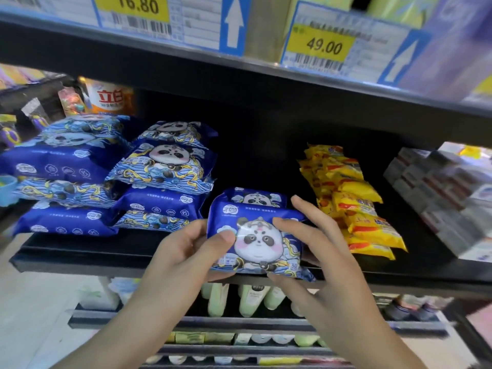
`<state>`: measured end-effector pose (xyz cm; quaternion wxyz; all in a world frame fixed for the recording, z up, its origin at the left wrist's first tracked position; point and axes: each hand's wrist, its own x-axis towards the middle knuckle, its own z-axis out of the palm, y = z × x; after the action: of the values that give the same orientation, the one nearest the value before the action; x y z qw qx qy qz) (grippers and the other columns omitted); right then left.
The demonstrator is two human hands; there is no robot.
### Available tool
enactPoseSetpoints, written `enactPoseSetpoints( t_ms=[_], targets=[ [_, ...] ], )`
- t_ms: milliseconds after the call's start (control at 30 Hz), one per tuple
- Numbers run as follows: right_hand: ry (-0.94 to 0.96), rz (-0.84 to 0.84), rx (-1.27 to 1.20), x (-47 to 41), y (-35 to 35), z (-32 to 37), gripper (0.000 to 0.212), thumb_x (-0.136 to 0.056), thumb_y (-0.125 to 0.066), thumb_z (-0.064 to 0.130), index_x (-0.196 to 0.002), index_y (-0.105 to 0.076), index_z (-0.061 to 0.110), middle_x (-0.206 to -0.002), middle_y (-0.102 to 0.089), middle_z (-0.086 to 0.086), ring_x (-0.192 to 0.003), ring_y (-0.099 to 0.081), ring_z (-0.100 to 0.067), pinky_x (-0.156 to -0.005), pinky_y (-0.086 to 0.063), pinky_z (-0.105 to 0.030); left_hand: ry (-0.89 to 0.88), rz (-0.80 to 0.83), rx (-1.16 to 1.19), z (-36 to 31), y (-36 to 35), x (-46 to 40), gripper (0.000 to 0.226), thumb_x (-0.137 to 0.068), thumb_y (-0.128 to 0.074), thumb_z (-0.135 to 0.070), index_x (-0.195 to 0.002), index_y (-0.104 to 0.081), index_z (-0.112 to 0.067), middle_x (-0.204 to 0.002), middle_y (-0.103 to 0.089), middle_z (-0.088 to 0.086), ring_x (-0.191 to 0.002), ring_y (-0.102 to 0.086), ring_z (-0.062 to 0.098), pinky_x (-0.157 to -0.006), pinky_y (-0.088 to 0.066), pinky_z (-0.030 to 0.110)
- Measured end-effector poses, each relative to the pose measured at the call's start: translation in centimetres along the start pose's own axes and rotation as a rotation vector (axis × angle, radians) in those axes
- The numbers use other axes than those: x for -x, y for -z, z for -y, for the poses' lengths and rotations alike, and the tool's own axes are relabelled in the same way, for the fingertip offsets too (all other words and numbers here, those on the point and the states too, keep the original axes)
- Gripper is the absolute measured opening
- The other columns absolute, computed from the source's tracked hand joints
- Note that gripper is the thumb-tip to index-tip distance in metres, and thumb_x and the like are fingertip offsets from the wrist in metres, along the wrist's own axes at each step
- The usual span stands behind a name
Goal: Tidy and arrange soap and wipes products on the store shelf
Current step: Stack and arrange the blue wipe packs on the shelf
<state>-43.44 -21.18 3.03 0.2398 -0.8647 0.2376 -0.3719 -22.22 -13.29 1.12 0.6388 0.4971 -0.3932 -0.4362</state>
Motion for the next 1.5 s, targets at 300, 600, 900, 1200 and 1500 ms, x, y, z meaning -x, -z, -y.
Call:
enactPoseSetpoints(
  t_ms=[300,600,900,1200,1500],
  targets=[
    [-0.124,-0.025,-0.235,0.0,0.8,0.0,0.061,-0.076,-0.083,0.015,-0.128,-0.066,0.042,-0.147,-0.046,0.015,-0.135,-0.053,-0.017,-0.076,-0.063,-0.029,-0.015,-0.026,-0.027,0.3,1.6,0.4,0.037,-0.079,-0.069,-0.051,-0.111,-0.077,-0.034,-0.110,-0.080,0.007,-0.098,-0.078,0.025,-0.076,-0.065,0.037],
    [-0.142,-0.001,-0.322,-0.4,1.7,0.6,0.062,-0.073,-0.089,0.014,-0.128,-0.069,0.035,-0.144,-0.050,0.010,-0.132,-0.055,-0.018,-0.076,-0.064,-0.031,-0.289,0.088,-0.674,-3.1,2.9,0.2,0.051,-0.112,-0.042,-0.018,-0.160,-0.032,-0.005,-0.165,-0.034,0.012,-0.150,-0.038,0.029,-0.113,-0.035,0.029],
    [-0.253,0.087,-0.570,-0.1,1.8,1.7,0.063,-0.076,-0.088,0.013,-0.133,-0.066,0.030,-0.139,-0.057,-0.001,-0.122,-0.063,-0.032,-0.087,-0.061,-0.048,-0.859,0.049,-1.033,-2.4,2.3,0.5,0.048,-0.098,-0.060,-0.046,-0.144,-0.050,-0.037,-0.160,-0.040,-0.009,-0.154,-0.030,0.021,-0.124,-0.020,0.026],
    [-0.319,0.176,-0.515,-0.3,2.4,2.7,0.062,-0.086,-0.079,0.033,-0.142,-0.054,0.042,-0.147,-0.052,0.007,-0.123,-0.064,-0.020,-0.091,-0.059,-0.032,-0.666,0.161,-0.908,-2.8,2.3,1.3,0.051,-0.089,-0.069,-0.034,-0.137,-0.058,-0.043,-0.143,-0.058,-0.023,-0.138,-0.053,0.010,-0.109,-0.041,0.033],
    [-0.202,0.120,-0.321,-0.6,1.6,2.9,0.076,-0.073,-0.087,0.039,-0.141,-0.054,0.042,-0.151,-0.051,0.013,-0.143,-0.045,-0.009,-0.113,-0.043,-0.030,-0.385,0.141,-0.557,-2.5,2.0,1.9,0.046,-0.084,-0.075,-0.048,-0.128,-0.062,-0.049,-0.127,-0.071,-0.021,-0.123,-0.063,-0.001,-0.096,-0.043,0.006]
  ],
)
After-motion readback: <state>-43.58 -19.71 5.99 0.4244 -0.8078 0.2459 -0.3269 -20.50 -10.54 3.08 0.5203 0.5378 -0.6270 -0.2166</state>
